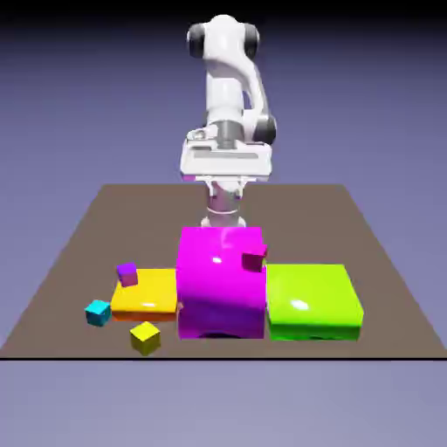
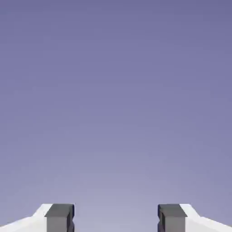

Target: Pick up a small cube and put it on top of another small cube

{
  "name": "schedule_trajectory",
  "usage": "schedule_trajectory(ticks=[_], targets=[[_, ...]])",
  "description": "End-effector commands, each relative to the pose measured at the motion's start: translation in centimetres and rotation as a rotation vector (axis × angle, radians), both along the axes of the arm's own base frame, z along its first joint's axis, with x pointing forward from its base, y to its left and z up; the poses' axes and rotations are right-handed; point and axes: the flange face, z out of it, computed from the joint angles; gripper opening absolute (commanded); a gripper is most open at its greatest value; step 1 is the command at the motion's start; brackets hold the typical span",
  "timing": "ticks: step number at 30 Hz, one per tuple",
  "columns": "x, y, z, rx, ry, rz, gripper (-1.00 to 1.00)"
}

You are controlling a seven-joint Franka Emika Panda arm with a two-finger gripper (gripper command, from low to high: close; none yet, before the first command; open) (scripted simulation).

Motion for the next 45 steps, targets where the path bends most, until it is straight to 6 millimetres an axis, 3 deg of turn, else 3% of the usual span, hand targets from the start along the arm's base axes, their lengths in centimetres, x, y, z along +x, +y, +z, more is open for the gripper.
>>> schedule_trajectory(ticks=[1,7,13,18,23,28,34,39,44,45], targets=[[-0.2,-0.1,1.2,-0.015,-0.01,0.025,0.0],[-1.7,-2.1,7.8,-0.098,-0.064,0.149,0.0],[-3.4,-6.6,11.9,-0.164,-0.093,0.23,0.0],[-4.0,-11.8,12.7,-0.198,-0.087,0.274,0.0],[-3.1,-17.5,10.6,-0.211,-0.043,0.311,0.0],[-0.6,-22.5,5.4,-0.208,0.044,0.355,0.0],[3.9,-25.9,-4.7,-0.197,0.207,0.435,0.0],[7.8,-25.4,-15.8,-0.197,0.386,0.538,0.0],[10.4,-21.6,-28.1,-0.218,0.592,0.674,0.0],[10.4,-21.6,-28.1,-0.218,0.592,0.674,0.0]])
